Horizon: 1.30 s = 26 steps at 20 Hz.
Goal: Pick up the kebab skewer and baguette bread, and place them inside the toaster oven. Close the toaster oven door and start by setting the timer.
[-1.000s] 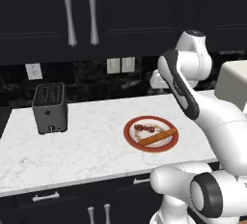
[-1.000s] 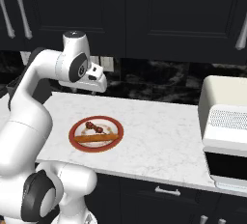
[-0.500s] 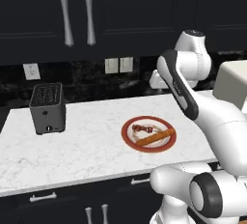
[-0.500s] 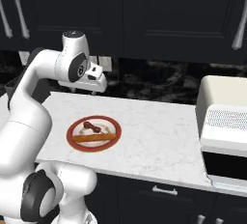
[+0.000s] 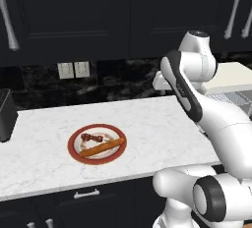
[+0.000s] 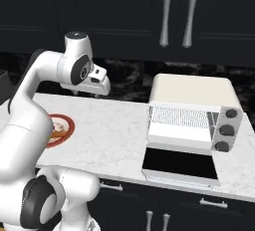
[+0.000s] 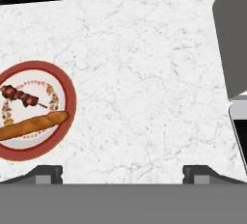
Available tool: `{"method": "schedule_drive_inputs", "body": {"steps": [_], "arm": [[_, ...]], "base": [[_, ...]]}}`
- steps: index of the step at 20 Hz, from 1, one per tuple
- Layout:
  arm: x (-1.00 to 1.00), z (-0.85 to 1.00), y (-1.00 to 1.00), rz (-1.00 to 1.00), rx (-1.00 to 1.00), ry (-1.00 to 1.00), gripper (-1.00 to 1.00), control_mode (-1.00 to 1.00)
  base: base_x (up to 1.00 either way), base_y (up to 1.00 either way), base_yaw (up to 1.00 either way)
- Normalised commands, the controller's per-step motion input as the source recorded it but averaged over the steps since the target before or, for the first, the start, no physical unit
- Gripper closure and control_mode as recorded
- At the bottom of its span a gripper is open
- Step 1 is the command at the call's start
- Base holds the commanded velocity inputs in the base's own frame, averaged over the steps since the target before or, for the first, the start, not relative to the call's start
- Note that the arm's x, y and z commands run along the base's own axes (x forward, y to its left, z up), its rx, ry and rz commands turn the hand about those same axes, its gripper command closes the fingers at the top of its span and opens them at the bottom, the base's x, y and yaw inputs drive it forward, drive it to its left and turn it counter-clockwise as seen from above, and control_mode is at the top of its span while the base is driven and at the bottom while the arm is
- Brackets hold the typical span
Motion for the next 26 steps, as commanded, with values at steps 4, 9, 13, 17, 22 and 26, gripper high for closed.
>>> {"method": "schedule_drive_inputs", "body": {"steps": [4,9,13,17,22,26], "arm": [[0.00,0.00,0.00,0.00,0.00,0.00,-1.00,1.00],[0.00,0.00,0.00,0.00,0.00,0.00,-1.00,1.00],[0.00,0.00,0.00,0.00,0.00,0.00,-1.00,1.00],[0.00,0.00,0.00,0.00,0.00,0.00,-1.00,1.00],[0.00,0.00,0.00,0.00,0.00,0.00,-1.00,1.00],[0.00,0.00,0.00,0.00,0.00,0.00,-1.00,-1.00]], "base": [[0.03,-0.63,0.00],[0.06,-0.23,0.00],[0.00,0.00,0.00],[0.00,0.00,0.00],[0.00,0.00,0.00],[0.00,0.00,0.00]]}}
